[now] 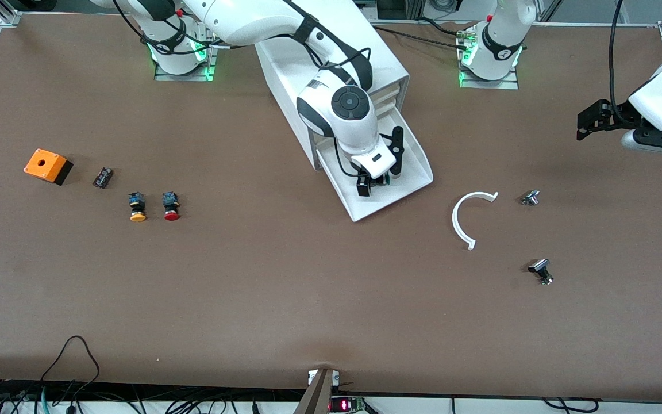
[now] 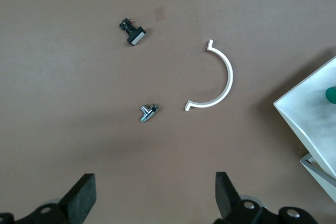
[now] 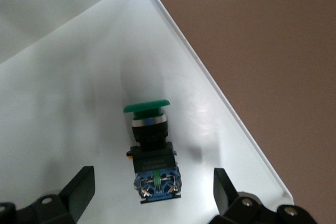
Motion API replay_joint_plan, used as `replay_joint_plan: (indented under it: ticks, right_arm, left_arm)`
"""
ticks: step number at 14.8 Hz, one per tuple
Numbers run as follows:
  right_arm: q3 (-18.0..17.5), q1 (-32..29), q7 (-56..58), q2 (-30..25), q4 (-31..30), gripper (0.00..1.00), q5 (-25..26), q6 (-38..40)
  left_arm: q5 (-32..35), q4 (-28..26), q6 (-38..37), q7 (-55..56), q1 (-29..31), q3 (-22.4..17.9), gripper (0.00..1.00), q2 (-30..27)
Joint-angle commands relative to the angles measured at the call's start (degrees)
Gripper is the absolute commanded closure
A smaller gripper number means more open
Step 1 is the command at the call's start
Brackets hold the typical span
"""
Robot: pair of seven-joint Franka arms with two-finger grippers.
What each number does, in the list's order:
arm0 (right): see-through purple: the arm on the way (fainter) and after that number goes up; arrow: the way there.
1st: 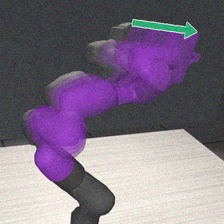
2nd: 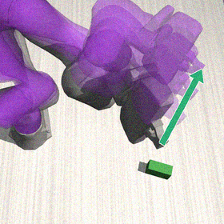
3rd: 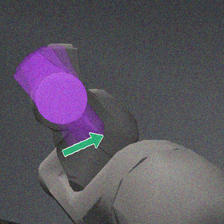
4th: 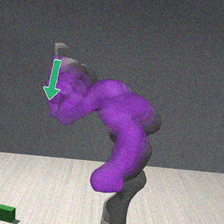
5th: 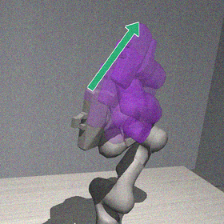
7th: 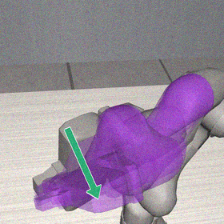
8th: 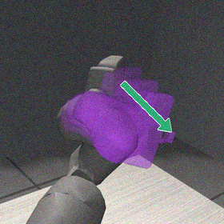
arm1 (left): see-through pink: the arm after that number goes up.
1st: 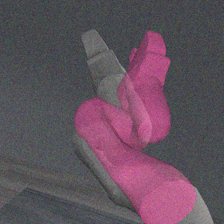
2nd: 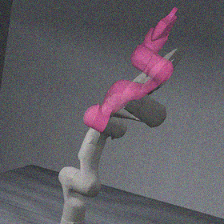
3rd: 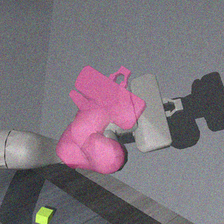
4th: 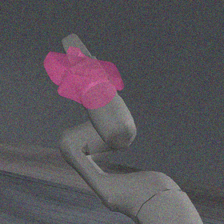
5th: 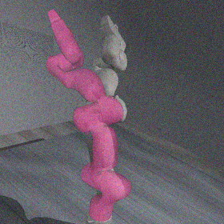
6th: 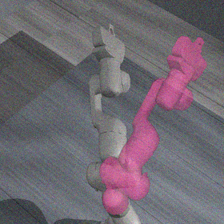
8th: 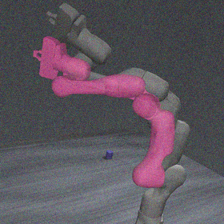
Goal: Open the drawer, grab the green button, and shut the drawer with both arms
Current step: 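Grasp the green push button inside the drawer with the right gripper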
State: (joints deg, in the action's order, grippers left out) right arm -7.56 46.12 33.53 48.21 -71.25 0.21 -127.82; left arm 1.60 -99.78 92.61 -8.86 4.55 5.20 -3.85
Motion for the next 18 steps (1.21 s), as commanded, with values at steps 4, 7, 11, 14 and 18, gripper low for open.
replay_joint_plan:
  ticks: [4, 7, 11, 14, 18]
  right_arm:
    - [-0.09, 0.99, 0.66, 1.54, 1.99, 0.09, 3.82, -0.24]
    - [-0.09, 1.07, 0.92, 1.89, 1.55, 0.12, 4.09, -0.5]
    - [-0.09, 0.99, 1.28, 2.85, 1.64, 0.14, 4.18, -0.68]
    - [-0.09, 1.07, 1.19, 3.56, 1.64, 0.15, 4.44, -0.68]
    - [-0.09, 1.87, 1.19, 3.56, 1.9, 0.46, 6.29, -1.46]
  left_arm:
    - [0.6, 2.93, -1.38, 0.69, -0.24, 0.07, 0.0, 1.13]
    - [0.16, 3.02, -1.29, 0.6, -0.24, 0.07, 0.0, 1.21]
    - [-2.04, 3.81, -1.29, 0.69, 0.46, -0.11, 0.0, 2.27]
    - [-2.04, 3.9, -1.29, 0.78, 0.46, -0.11, 0.0, 2.36]
    - [-2.04, 3.9, -1.29, 0.78, 0.46, -0.11, 0.0, 2.36]
